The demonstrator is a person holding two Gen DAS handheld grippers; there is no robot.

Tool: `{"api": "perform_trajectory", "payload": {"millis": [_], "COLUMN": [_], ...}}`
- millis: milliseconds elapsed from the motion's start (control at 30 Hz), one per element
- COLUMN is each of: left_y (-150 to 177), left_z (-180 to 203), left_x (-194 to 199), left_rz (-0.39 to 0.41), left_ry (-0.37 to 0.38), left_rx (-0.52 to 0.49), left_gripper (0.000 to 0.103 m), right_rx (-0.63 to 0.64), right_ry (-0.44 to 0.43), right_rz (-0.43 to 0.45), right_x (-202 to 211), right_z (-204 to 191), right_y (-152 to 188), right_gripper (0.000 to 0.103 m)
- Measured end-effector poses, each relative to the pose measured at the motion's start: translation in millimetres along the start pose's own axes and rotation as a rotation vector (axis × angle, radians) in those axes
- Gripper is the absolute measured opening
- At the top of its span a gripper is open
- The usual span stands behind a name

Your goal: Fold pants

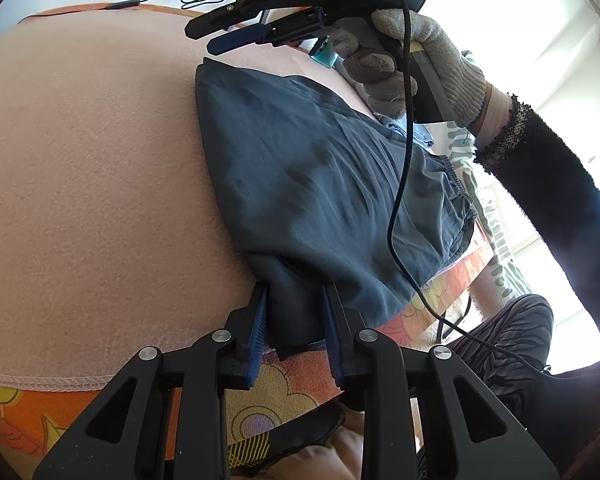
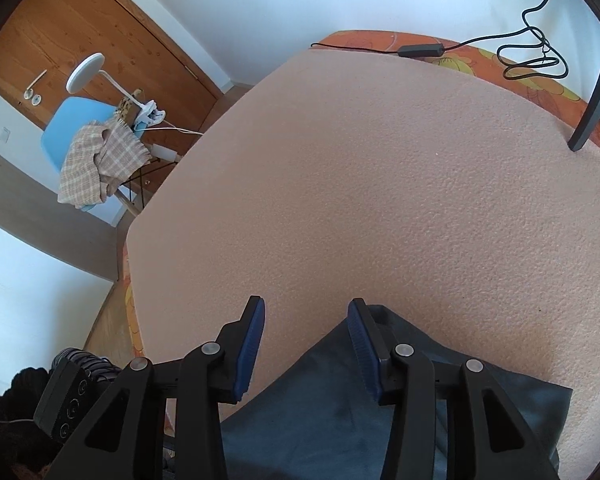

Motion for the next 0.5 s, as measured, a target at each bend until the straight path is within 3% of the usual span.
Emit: {"api": "perform_trajectory", "payload": {"millis": [100,267,367,400,500], "left_y": [0,-1,-2,-2,-2], "left_z": [0,0,-1,-1,-1], "left_x": [0,0,0,0,-1], "left_rz": [0.000,-0.001,0.000,0.001,0.002], "left_ry": [0.000,0.000,0.005,0.004,-0.008], "left_rx": [0.000,-0.002,0.001,0.001,-0.002], "left_gripper": [0.024,0.022,0.022,0.021,0.015], "right_rx": [0.005,-0.028,-0.007,0.004,0.033], "right_ry": [0.059,0.016,0.014,0.024,0.101], "right_rz": [-0.012,-0.041,-0.064,-0.070,-0.057], "right_x": [-8,-12,-15,-16,-19], "right_z": [7,18,17,16,13], "right_y": [-1,5,13,15,18], "right_gripper": [0.046,0.044,0.038,0.035,0.010]}}
Point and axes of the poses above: each gripper's, at about its wrist camera, not at the fingertips, and x roughly against the way its jaws point, z to its right, y to its underside, the point moved 6 cm from there along -x, roughly the way its jaws point, and after that the axes turned 9 degrees about y, right-handed, at the moved point
